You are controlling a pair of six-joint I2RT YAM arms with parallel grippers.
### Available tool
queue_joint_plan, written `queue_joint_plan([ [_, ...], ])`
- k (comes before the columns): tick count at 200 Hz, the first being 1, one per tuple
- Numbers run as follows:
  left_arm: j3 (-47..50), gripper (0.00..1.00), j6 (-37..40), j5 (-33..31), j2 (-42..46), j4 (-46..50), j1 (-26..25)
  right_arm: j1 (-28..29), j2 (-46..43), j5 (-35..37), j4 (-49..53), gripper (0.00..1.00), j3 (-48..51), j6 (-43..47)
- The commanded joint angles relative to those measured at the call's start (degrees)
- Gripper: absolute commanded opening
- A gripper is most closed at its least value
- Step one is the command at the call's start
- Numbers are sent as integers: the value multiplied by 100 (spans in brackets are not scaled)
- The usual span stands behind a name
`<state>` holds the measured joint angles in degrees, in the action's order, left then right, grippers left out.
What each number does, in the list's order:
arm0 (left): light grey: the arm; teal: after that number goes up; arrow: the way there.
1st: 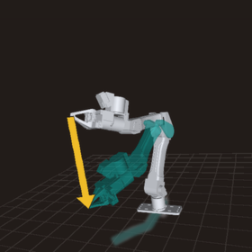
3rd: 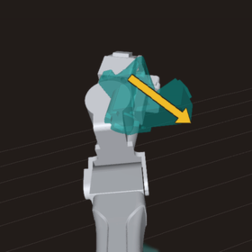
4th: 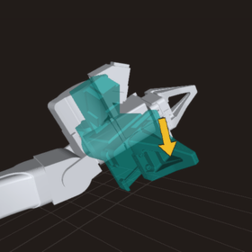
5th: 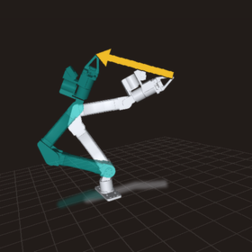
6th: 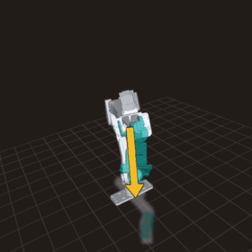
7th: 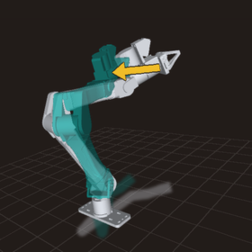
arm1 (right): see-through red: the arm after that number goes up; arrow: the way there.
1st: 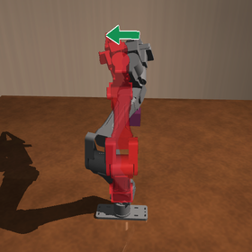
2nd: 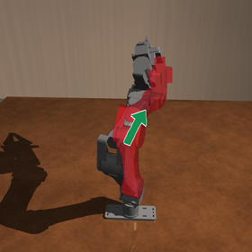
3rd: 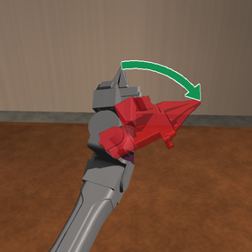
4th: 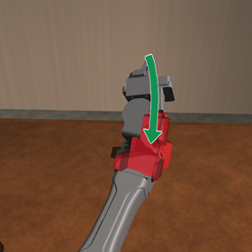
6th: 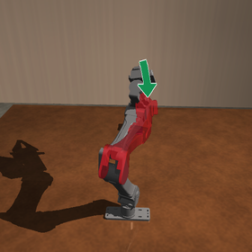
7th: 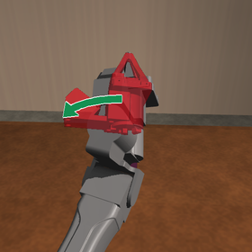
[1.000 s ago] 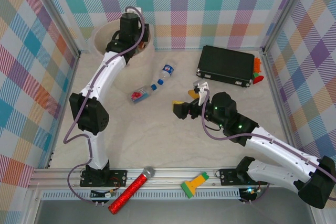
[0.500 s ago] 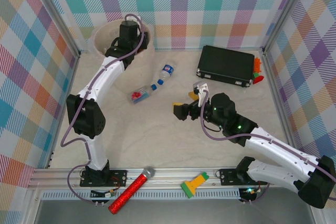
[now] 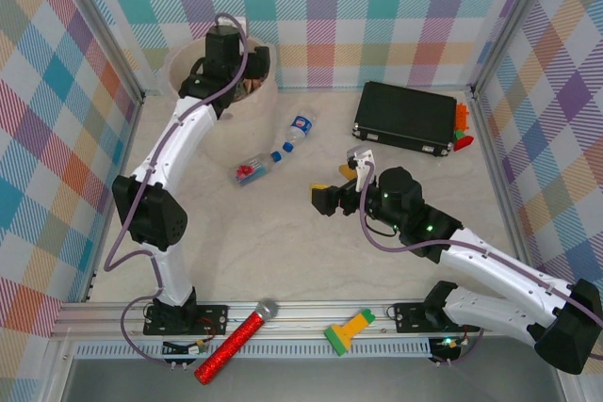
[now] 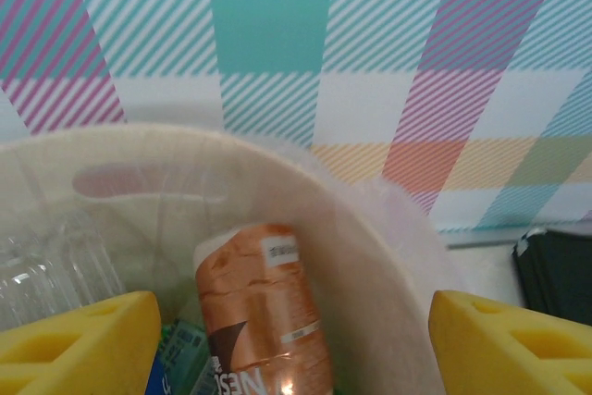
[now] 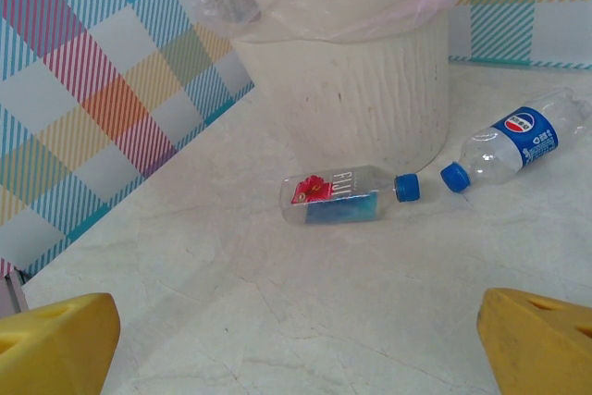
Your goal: Put the plastic bottles in the bin
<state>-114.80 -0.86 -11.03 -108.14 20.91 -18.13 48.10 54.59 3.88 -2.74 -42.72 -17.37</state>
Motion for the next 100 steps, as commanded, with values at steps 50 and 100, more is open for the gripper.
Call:
queue_joint_plan([
  [50, -360, 91, -442, 265, 177, 345, 187, 29, -19, 162, -123, 99, 112, -38],
  [100, 420, 99, -1083, 775, 893, 248, 92, -59, 516, 343, 93, 99, -126, -268],
])
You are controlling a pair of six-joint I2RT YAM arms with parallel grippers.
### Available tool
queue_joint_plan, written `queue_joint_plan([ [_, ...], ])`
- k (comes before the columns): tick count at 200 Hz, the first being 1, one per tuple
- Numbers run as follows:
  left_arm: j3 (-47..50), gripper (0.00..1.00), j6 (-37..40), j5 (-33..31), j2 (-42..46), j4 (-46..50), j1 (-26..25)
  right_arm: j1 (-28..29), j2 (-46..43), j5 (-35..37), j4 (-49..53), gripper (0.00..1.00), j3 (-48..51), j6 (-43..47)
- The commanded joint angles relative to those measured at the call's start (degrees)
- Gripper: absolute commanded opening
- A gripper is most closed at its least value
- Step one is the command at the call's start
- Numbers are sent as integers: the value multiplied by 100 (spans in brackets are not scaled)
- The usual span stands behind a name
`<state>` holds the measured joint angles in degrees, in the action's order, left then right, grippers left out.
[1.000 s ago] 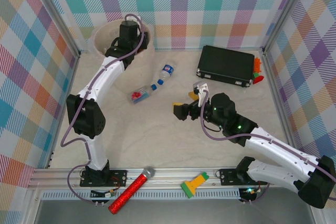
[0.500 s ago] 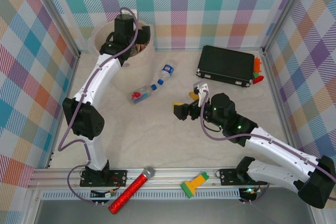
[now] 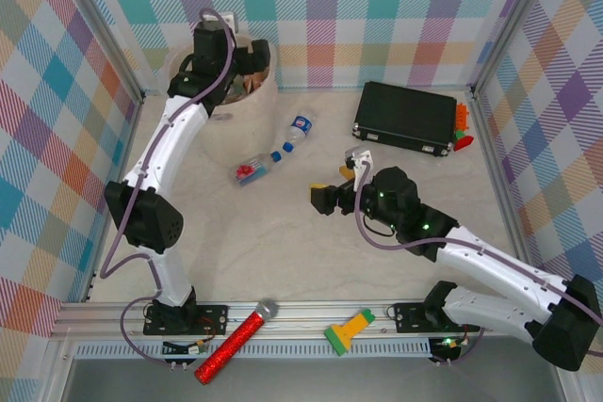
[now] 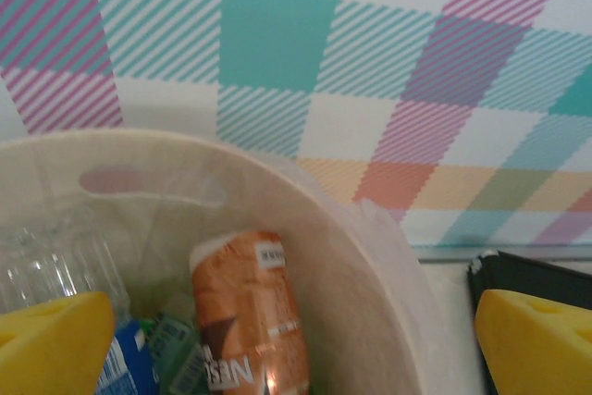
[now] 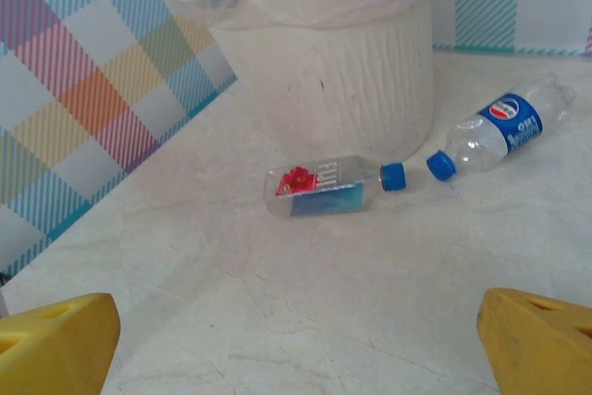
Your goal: Put the plastic bottles in the bin
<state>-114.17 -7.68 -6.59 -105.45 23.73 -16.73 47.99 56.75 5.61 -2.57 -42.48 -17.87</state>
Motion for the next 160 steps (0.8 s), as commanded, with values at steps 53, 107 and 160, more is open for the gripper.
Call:
queue_joint_plan([
  [53, 1540, 100, -660, 76, 1909, -231, -542, -486, 1392, -31, 96, 99, -543, -920],
  [107, 2642, 100, -994, -357, 3119, -106, -985, -769, 2794, -467, 80, 94, -1351, -1456],
  [160, 3770, 100, -1521, -623, 4390, 282, -1167, -969, 4256, -629, -53, 74, -2294, -2140],
])
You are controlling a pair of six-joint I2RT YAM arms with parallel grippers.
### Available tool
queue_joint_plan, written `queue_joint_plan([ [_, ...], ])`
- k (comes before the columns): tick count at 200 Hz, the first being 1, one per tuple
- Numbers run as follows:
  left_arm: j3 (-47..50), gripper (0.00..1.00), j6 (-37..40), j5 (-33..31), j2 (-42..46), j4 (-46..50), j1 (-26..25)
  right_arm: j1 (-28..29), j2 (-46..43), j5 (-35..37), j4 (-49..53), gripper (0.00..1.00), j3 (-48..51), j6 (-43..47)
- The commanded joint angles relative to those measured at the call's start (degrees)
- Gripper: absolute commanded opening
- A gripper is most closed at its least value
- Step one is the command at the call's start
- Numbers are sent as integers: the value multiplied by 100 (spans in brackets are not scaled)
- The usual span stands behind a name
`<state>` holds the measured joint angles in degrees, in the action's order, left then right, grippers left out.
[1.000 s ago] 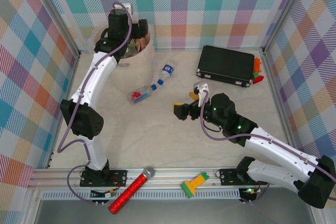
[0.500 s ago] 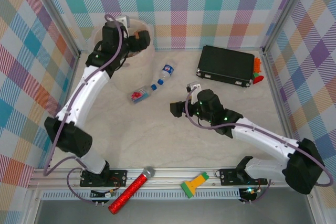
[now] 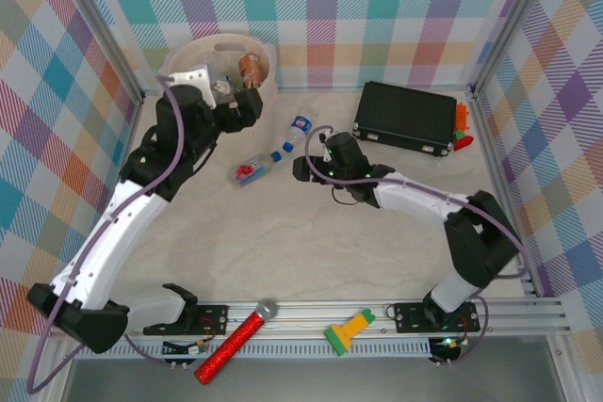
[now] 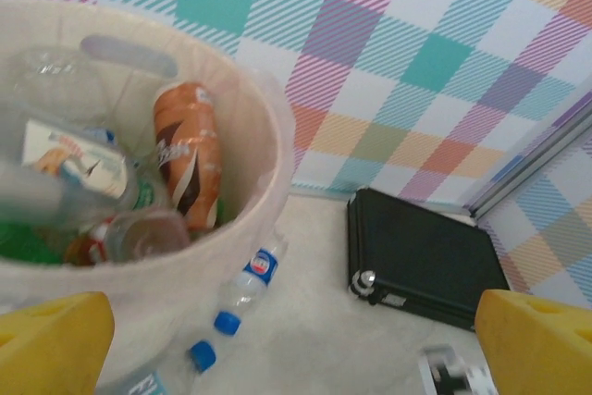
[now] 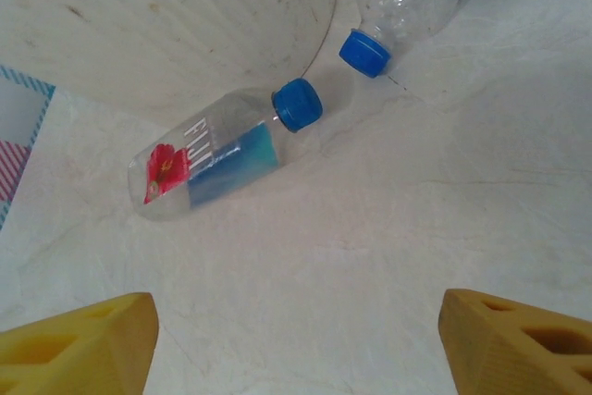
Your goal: Put the plastic bottles in the bin
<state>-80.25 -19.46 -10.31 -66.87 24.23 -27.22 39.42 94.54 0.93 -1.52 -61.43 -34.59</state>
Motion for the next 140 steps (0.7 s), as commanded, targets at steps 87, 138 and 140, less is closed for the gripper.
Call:
queue_joint_plan([
  [87, 1614, 100, -781, -454, 2014, 776, -253, -294, 2137, 160, -465, 63, -1584, -1211],
  [138, 1694, 100, -778, -456, 2351, 986, -259, -290, 2935, 311, -697, 61, -2220, -1507],
  [140, 1696, 100, -774, -451, 2367, 987, -258, -293, 2957, 322, -700, 61, -2236, -1525],
])
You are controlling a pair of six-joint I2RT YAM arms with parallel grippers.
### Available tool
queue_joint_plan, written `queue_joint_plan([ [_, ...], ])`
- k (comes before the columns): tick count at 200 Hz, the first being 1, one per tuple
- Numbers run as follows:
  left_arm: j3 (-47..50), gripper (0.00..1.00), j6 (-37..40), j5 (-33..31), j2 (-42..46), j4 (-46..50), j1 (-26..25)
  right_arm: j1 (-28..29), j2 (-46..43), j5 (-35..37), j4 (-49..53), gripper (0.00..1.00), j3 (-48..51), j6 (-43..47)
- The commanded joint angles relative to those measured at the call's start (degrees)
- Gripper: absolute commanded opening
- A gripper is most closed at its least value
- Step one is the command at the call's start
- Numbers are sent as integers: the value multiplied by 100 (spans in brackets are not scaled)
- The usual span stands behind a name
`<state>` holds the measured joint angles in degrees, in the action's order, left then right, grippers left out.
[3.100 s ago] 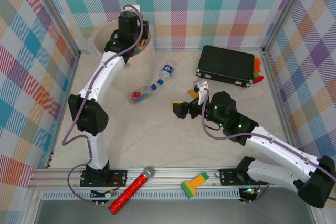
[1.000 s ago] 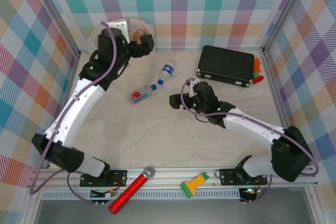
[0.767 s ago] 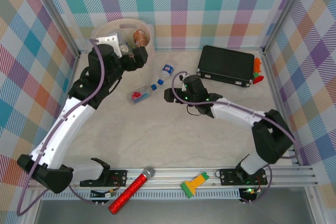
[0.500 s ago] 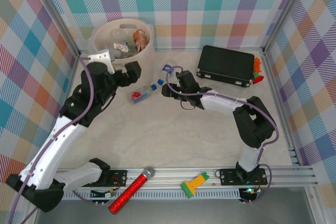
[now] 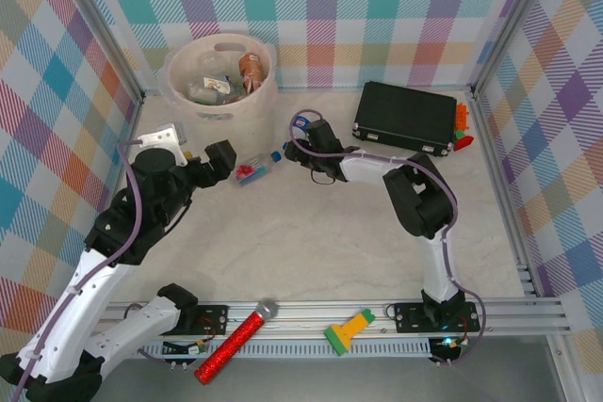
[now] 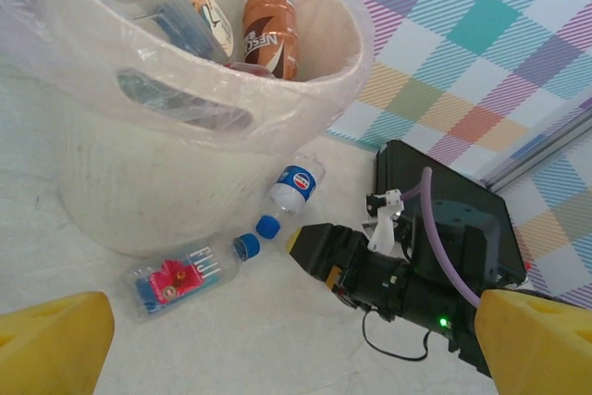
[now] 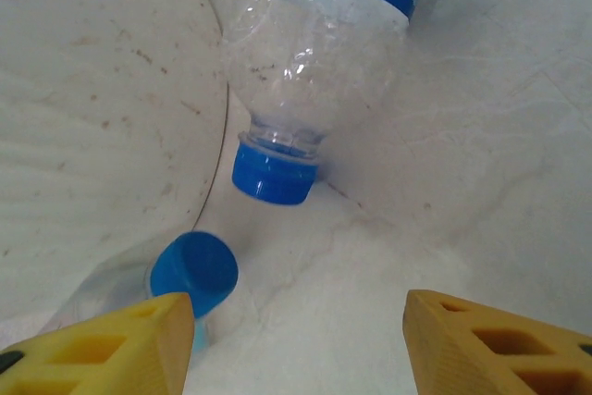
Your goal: Put the plastic bottles in the bin
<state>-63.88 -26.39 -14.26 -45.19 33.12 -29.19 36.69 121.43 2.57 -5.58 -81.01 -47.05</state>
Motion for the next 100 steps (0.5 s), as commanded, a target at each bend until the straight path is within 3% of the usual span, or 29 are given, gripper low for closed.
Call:
queue_joint_plan([
  [1, 59, 100, -78, -55, 197, 98, -61, -21, 281, 161, -298, 61, -304, -294],
  [100, 163, 100, -78, 117, 338, 291, -60, -26, 1445, 287, -27, 57, -1622, -703],
])
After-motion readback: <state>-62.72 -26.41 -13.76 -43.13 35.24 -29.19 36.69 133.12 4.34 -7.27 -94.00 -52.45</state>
